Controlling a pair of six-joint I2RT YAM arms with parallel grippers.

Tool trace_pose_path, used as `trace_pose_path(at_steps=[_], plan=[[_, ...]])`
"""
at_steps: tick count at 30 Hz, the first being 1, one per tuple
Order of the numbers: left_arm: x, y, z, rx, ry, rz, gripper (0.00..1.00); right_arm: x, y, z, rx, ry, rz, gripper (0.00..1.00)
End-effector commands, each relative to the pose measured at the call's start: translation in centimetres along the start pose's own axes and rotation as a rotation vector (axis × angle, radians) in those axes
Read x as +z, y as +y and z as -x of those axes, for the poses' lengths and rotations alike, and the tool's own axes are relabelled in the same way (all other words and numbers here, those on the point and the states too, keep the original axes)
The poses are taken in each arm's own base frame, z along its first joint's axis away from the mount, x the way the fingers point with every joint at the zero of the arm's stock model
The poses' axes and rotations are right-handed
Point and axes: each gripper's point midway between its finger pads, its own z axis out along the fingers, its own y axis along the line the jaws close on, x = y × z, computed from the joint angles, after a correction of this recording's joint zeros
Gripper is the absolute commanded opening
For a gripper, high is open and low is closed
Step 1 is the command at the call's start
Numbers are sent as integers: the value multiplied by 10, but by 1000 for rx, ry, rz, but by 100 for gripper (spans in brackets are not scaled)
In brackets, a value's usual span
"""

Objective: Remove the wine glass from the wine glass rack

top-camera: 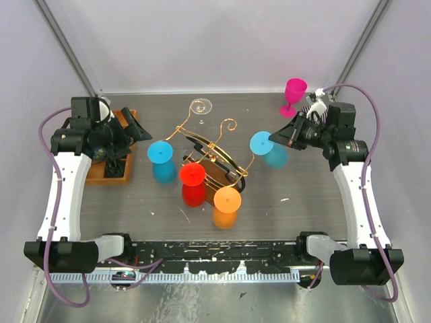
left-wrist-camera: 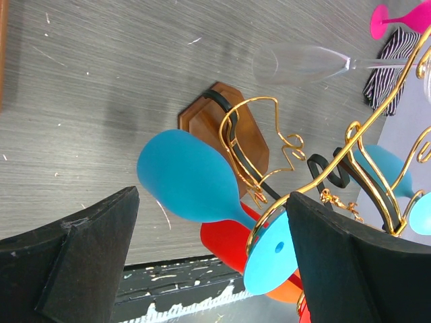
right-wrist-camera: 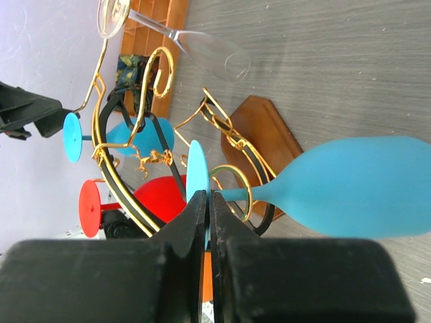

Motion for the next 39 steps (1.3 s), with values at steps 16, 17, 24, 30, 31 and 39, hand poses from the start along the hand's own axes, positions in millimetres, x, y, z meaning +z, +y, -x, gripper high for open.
trace_pose_path(at_steps=[16,17,24,30,31,39], plan=[[-3,-4,-4,8,2,-27,98,6,21,15,-82,-30,133,1],[-3,-4,-3,6,3,-27,98,6,23,12,-86,-15,138,1],[-4,-4,-4,4,5,-30,98,-4,29,-7,-93,87,158,1],[-7,-3,-6,11,1,-24,98,-17,33,-18,-107,130,127,1],[-7,-3,-6,11,3,-24,98,-18,31,-19,-105,130,116,1],[-10,0,-7,25,6,-10,98,-22,-9,-9,-115,96,-131,1]])
